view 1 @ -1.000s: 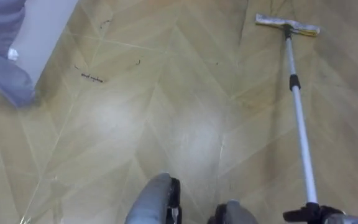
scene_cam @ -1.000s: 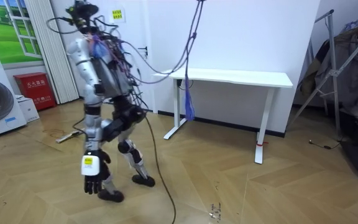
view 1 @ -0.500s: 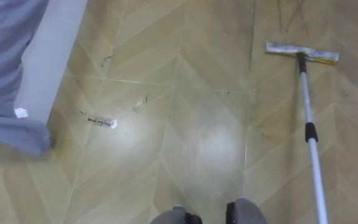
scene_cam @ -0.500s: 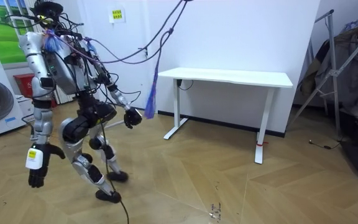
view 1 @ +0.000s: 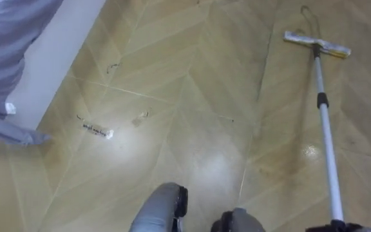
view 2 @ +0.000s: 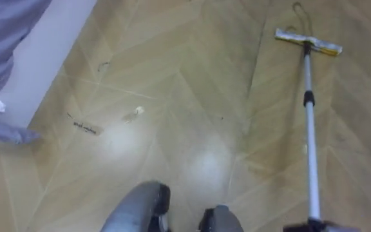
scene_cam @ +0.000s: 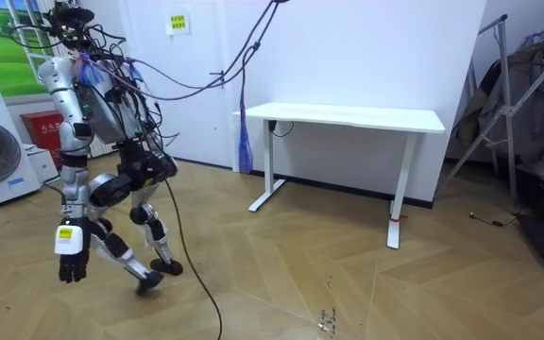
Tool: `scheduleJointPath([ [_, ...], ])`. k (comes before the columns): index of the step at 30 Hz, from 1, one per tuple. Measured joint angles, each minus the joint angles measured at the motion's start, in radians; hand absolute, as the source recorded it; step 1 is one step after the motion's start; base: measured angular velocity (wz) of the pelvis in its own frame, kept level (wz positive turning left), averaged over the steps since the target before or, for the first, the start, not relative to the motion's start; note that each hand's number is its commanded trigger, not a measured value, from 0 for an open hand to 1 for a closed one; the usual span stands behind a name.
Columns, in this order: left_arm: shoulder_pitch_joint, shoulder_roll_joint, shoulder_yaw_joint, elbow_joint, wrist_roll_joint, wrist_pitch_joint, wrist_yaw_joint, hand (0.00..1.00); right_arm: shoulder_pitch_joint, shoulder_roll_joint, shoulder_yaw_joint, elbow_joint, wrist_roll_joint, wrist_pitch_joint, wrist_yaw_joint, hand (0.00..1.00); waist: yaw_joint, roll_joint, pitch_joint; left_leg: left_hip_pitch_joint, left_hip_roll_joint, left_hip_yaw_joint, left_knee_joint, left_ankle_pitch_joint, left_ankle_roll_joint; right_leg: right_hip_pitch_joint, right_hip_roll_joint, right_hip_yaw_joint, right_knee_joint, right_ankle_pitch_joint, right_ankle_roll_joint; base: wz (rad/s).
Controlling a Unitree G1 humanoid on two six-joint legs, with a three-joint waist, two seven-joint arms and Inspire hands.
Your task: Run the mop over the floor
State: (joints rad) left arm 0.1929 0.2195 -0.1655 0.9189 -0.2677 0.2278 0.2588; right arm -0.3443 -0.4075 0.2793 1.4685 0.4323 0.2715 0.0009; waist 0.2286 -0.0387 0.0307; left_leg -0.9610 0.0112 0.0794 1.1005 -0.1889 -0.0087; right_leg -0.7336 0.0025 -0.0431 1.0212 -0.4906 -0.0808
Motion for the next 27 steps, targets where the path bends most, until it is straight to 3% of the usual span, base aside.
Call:
scheduleJointPath([
  [1,0.014,-0.003,0.001,0.0,0.017,0.001,-0.017,0.0,0.016,0.0,0.015,0.0,-0.001,0.0,0.005,1.0,0.0,0.009,-0.002,0.032,0.004,-0.007,-0.183,0.0,0.0,0.025,0.0,-0.003,-0.001,-0.026,0.01,0.0],
  [2,0.021,-0.003,0.001,0.001,0.026,0.003,-0.025,0.0,0.031,-0.001,0.017,-0.001,-0.002,-0.001,0.006,1.0,-0.002,0.015,-0.0007,0.038,0.009,0.002,-0.205,-0.01,0.036,0.038,-0.003,-0.005,-0.002,-0.041,0.016,0.14],
  [3,0.019,-0.005,0.003,0.004,0.026,0.01,-0.033,0.0,0.075,-0.004,0.017,-0.002,-0.006,-0.003,0.009,1.0,-0.011,0.027,-0.0038,0.05,0.002,0.008,-0.2,-0.042,0.081,0.064,-0.012,-0.014,-0.019,-0.059,0.037,0.26],
  [4,0.015,-0.008,0.003,0.003,0.029,0.01,-0.034,0.0,0.098,-0.006,0.018,0.001,-0.01,-0.005,0.009,1.0,-0.019,0.036,-0.0041,0.057,-0.007,0.009,-0.202,-0.056,0.099,0.079,-0.021,-0.023,-0.032,-0.064,0.045,0.48],
  [6,-0.001,-0.025,0.004,0.005,0.05,0.004,-0.034,0.0,0.21,-0.011,0.038,0.01,-0.008,-0.013,0.001,1.0,-0.042,0.049,-0.009,0.091,-0.05,0.039,-0.206,-0.102,0.143,0.102,-0.088,-0.037,0.001,-0.072,0.074,0.43],
  [7,-0.011,-0.033,0.007,0.006,0.057,-0.009,-0.033,0.0,0.262,-0.009,0.051,0.01,0.002,-0.024,-0.005,1.0,-0.058,0.053,-0.0106,0.108,-0.074,0.05,-0.193,-0.134,0.158,0.081,-0.113,-0.035,0.084,-0.04,0.098,0.24],
  [8,-0.015,-0.038,0.009,0.009,0.063,-0.016,-0.033,0.0,0.286,-0.007,0.051,0.01,0.002,-0.029,-0.008,1.0,-0.066,0.062,-0.015,0.115,-0.081,0.05,-0.182,-0.152,0.166,0.068,-0.124,-0.034,0.129,-0.014,0.107,0.18],
  [10,-0.042,-0.045,0.007,0.023,0.067,-0.046,-0.031,0.0,0.35,0.02,0.051,-0.009,0.002,-0.034,-0.032,1.0,-0.105,0.088,-0.0301,0.14,-0.103,0.037,-0.16,-0.198,0.186,0.013,-0.128,-0.008,0.262,0.104,0.116,0.17],
  [12,-0.073,-0.051,0.007,0.022,0.066,-0.059,-0.024,0.0,0.363,0.054,0.049,-0.012,0.026,-0.056,-0.046,1.0,-0.144,0.1,-0.0287,0.155,-0.117,0.017,-0.175,-0.209,0.192,-0.028,-0.115,0.005,0.282,0.112,0.122,0.26],
  [13,-0.09,-0.056,0.006,0.021,0.063,-0.067,-0.023,0.0,0.364,0.076,0.049,-0.015,0.039,-0.067,-0.059,1.0,-0.165,0.103,-0.0263,0.169,-0.13,0.007,-0.197,-0.209,0.192,-0.065,-0.103,0.02,0.255,0.107,0.129,0.3],
  [15,-0.092,-0.061,0.003,0.009,0.064,-0.07,-0.023,0.0,0.367,0.108,0.048,-0.018,0.054,-0.073,-0.079,1.0,-0.172,0.104,-0.0263,0.199,-0.132,0.001,-0.228,-0.209,0.192,-0.105,-0.074,0.041,0.139,0.1,0.128,0.12],
  [17,-0.087,-0.061,0.002,0.01,0.064,-0.069,-0.019,0.0,0.367,0.133,0.039,-0.021,0.06,-0.073,-0.097,1.0,-0.171,0.098,-0.0222,0.232,-0.133,-0.002,-0.251,-0.214,0.185,-0.119,-0.061,0.043,-0.027,0.11,0.114,0.0],
  [18,-0.083,-0.061,0.002,0.019,0.064,-0.066,-0.009,0.0,0.366,0.141,0.023,-0.029,0.06,-0.072,-0.105,1.0,-0.17,0.093,-0.0195,0.255,-0.133,-0.006,-0.258,-0.225,0.178,-0.118,-0.054,0.03,-0.133,0.139,0.094,0.03],
  [20,-0.078,-0.062,0.004,0.038,0.065,-0.047,0.002,0.0,0.359,0.142,-0.001,-0.033,0.054,-0.065,-0.109,1.0,-0.162,0.094,-0.0203,0.282,-0.129,-0.019,-0.247,-0.256,0.164,-0.096,-0.053,0.001,-0.159,0.199,0.06,0.04],
  [23,-0.067,-0.045,0.005,0.036,0.062,-0.023,0.01,0.0,0.27,0.12,-0.034,-0.026,0.047,-0.023,-0.099,1.0,-0.13,0.082,-0.0143,0.297,-0.105,-0.023,-0.201,-0.289,0.125,-0.072,-0.048,-0.046,-0.133,0.154,0.018,-0.09],
  [24,-0.065,-0.035,0.005,0.032,0.047,-0.017,0.019,0.0,0.23,0.101,-0.037,-0.023,0.051,-0.015,-0.087,1.0,-0.119,0.072,-0.0114,0.274,-0.09,-0.004,-0.117,-0.283,0.102,-0.068,-0.046,-0.043,-0.101,0.119,0.012,-0.04],
  [25,-0.055,-0.018,0.003,0.006,0.014,-0.012,0.032,0.0,0.185,0.081,-0.037,-0.01,0.056,-0.012,-0.076,1.0,-0.099,0.057,-0.0083,0.215,-0.06,0.008,0.031,-0.233,0.031,-0.071,-0.026,-0.031,-0.058,0.085,0.009,-0.09],
  [26,-0.043,-0.007,0.001,-0.007,-0.005,-0.01,0.039,0.0,0.164,0.073,-0.036,-0.006,0.057,-0.011,-0.071,1.0,-0.084,0.048,-0.0095,0.182,-0.052,0.009,0.106,-0.192,0.002,-0.073,-0.016,-0.023,-0.034,0.069,0.008,-0.31],
  [27,-0.011,0.012,0.0,-0.045,-0.037,-0.01,0.047,0.0,0.122,0.052,-0.031,-0.009,0.066,-0.011,-0.057,1.0,-0.06,0.019,-0.0056,0.123,-0.034,0.014,0.232,-0.078,-0.014,-0.073,-0.003,-0.001,0.012,0.037,-0.003,-0.44],
])
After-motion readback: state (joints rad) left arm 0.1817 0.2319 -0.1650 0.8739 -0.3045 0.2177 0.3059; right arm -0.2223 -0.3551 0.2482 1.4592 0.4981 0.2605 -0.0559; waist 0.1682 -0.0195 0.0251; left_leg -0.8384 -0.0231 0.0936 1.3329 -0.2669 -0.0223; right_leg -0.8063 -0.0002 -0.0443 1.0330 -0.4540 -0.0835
